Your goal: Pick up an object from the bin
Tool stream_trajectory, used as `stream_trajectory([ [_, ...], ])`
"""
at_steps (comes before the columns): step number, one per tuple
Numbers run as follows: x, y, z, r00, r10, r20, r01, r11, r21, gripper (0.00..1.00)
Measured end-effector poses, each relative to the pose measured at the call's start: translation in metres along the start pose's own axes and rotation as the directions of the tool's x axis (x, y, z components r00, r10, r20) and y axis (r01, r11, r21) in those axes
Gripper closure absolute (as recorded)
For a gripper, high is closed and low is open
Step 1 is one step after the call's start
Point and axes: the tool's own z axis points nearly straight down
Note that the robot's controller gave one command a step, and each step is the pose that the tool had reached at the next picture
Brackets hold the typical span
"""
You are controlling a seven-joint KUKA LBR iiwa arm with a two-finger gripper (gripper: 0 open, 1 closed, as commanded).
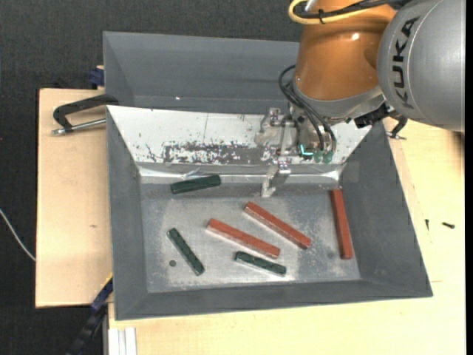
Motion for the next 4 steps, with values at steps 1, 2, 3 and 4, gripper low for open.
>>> stream_trajectory([
  [1,-0.001,0.0,-0.005,1.0,0.002,0.009,-0.002,1.0,-0.001,0.0],
  [2,0.021,-0.026,0.056,0.998,0.056,0.013,-0.056,0.998,-0.002,0.0],
  [3,0.037,-0.078,0.082,0.975,0.222,0.002,-0.222,0.975,-0.002,0.0],
  [4,0.038,-0.097,0.09,0.989,0.149,0.006,-0.149,0.989,0.001,0.0],
])
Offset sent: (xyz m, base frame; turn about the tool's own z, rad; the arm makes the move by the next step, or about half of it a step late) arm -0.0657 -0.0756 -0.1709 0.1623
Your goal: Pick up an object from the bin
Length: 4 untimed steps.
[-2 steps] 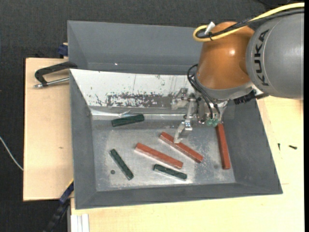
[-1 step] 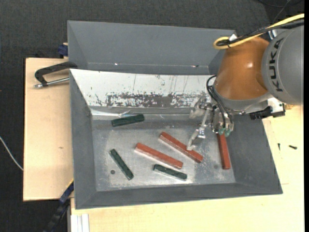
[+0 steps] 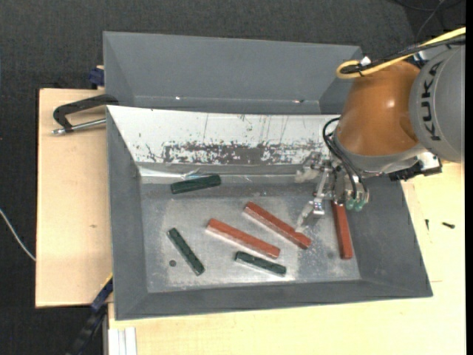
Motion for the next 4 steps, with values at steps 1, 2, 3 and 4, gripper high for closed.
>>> stream_trajectory([
  [1,-0.004,0.016,0.059,0.992,0.126,0.004,-0.126,0.992,-0.004,0.0],
  [2,-0.008,0.015,0.074,0.933,0.359,-0.01,-0.359,0.933,-0.007,1.0],
  [3,-0.009,0.015,0.074,0.933,0.359,-0.009,-0.359,0.933,-0.007,1.0],
  [4,-0.007,0.014,0.067,0.933,0.36,-0.007,-0.36,0.933,-0.004,1.0],
])
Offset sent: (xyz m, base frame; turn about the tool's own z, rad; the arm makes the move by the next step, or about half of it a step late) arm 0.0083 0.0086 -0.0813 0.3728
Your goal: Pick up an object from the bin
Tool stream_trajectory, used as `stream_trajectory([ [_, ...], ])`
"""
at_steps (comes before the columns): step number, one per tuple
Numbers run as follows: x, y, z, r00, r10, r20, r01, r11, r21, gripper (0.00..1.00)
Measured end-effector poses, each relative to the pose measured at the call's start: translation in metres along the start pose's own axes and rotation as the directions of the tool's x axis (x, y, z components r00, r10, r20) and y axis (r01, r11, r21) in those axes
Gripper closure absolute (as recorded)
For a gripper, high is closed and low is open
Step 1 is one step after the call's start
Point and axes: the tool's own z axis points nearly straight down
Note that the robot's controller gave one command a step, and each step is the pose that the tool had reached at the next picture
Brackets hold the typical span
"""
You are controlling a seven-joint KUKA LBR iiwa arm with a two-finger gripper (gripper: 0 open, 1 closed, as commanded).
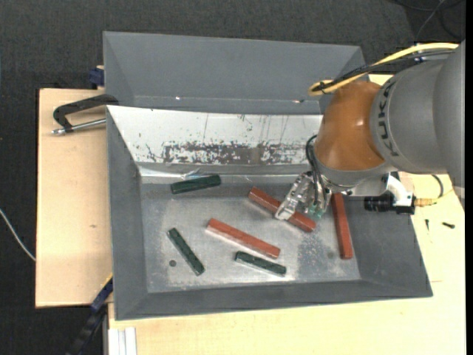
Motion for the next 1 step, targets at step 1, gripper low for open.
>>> stream_trajectory([
  [1,0.0,-0.0017,-0.0205,1.0,0.001,0.005,-0.001,1.0,0.002,1.0],
])
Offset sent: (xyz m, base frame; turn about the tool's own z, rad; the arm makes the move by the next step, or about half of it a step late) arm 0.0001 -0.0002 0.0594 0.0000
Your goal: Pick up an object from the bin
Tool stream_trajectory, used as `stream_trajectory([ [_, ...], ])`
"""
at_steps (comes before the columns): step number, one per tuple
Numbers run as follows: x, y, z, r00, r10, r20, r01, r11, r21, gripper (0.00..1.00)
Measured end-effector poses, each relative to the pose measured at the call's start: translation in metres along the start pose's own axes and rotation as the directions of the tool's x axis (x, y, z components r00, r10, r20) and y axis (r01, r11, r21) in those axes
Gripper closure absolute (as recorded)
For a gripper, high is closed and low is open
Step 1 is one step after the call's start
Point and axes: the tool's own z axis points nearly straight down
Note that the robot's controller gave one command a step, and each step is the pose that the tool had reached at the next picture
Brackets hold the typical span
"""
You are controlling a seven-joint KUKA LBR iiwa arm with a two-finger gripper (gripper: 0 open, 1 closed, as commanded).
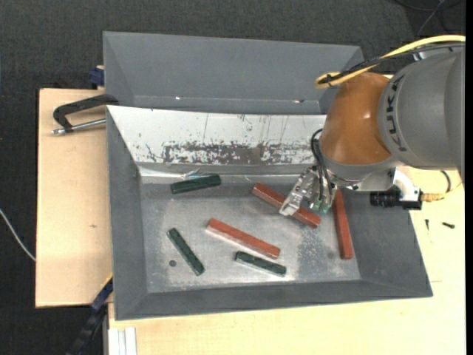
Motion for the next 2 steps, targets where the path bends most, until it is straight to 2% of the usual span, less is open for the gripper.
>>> stream_trajectory([
  [1,-0.002,0.001,-0.017,1.0,0.0,0.008,0.0,1.0,-0.003,1.0],
  [2,-0.001,0.001,-0.029,1.0,-0.001,0.007,0.001,1.0,-0.002,1.0],
])
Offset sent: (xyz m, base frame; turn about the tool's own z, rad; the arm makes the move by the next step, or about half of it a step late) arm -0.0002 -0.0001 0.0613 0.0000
